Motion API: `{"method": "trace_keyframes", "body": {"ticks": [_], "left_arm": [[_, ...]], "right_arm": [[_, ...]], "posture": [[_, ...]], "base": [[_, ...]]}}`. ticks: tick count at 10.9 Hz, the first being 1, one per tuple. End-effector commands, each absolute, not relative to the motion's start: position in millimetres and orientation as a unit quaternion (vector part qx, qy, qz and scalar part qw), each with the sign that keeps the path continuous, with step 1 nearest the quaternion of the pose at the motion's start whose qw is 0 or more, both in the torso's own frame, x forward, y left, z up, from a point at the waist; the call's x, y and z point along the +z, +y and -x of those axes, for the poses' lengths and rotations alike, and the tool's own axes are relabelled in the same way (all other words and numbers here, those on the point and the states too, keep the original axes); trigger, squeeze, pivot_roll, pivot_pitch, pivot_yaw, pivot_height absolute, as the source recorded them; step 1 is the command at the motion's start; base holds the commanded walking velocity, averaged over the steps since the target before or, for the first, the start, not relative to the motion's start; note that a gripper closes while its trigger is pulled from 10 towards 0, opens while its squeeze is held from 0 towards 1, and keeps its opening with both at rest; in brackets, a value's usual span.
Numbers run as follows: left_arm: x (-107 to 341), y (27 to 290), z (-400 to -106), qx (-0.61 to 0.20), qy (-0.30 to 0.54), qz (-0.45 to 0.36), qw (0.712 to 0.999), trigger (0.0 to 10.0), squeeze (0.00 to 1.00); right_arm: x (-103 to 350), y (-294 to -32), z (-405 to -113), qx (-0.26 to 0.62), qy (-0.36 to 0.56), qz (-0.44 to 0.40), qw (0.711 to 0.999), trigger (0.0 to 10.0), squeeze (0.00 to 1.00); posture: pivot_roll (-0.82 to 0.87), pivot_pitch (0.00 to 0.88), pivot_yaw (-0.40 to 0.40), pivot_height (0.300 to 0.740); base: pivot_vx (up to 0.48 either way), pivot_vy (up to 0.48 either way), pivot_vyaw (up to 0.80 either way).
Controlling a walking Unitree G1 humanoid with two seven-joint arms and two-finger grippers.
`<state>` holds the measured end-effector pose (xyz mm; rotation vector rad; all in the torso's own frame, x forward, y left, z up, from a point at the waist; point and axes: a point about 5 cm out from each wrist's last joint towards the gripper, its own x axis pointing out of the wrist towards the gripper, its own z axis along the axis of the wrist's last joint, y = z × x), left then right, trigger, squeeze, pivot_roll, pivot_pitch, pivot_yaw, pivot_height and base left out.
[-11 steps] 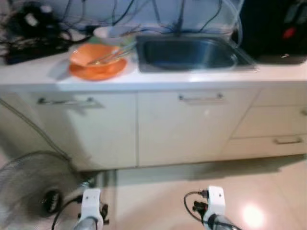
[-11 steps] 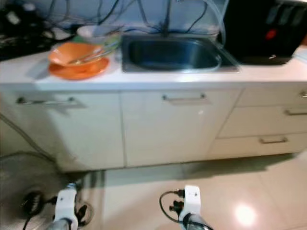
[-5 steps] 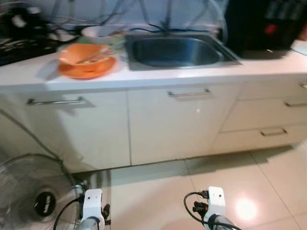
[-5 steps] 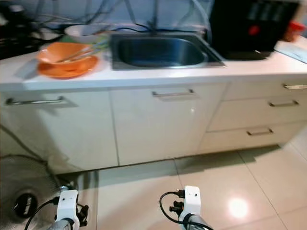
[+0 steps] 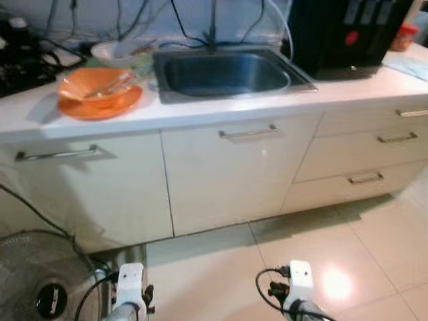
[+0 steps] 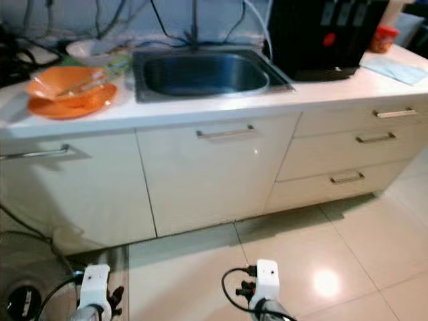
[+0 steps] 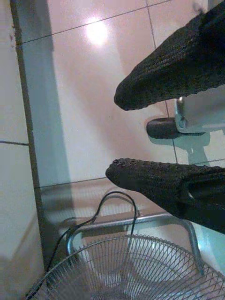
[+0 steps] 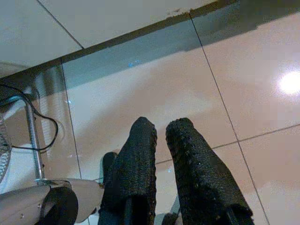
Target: Kitchen organization
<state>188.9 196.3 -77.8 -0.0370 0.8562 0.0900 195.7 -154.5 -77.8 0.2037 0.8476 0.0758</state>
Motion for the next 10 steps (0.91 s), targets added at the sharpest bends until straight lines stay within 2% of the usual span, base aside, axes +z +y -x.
{"method": "trace_keyframes", "body": {"ticks": [1, 4, 7, 9, 10], "left_arm": [[-77.3, 197.7, -189.5, 0.043, 0.416, 0.01, 0.909, 10.0, 0.0], [-77.1, 197.7, -190.0, 0.043, 0.415, 0.011, 0.909, 10.0, 0.0], [-77.1, 197.5, -190.1, 0.042, 0.416, 0.011, 0.908, 10.0, 0.0], [-77.1, 197.4, -190.1, 0.043, 0.416, 0.011, 0.908, 10.0, 0.0], [-77.2, 197.4, -190.0, 0.043, 0.416, 0.011, 0.908, 10.0, 0.0]], "right_arm": [[-76.8, -154.8, -197.5, 0.04, 0.408, -0.09, 0.908, 10.0, 0.0], [-76.1, -155.5, -198.8, 0.039, 0.407, -0.086, 0.909, 10.0, 0.0], [-76.1, -155.9, -199.0, 0.038, 0.407, -0.085, 0.909, 10.0, 0.0], [-76.0, -156.2, -199.1, 0.039, 0.407, -0.082, 0.909, 10.0, 0.0], [-76.0, -156.4, -199.0, 0.037, 0.407, -0.084, 0.909, 10.0, 0.0]], "posture": [[0.18, 0.008, -0.019, 0.74], [0.18, 0.008, -0.02, 0.74], [0.18, 0.008, -0.02, 0.74], [0.18, 0.008, -0.02, 0.74], [0.18, 0.008, -0.02, 0.74]], "base": [[0.285, 0.0, 0.0], [0.284, 0.0, 0.62], [0.282, 0.0, 0.0], [0.283, 0.0, 0.58], [0.289, 0.0, 0.0]]}}
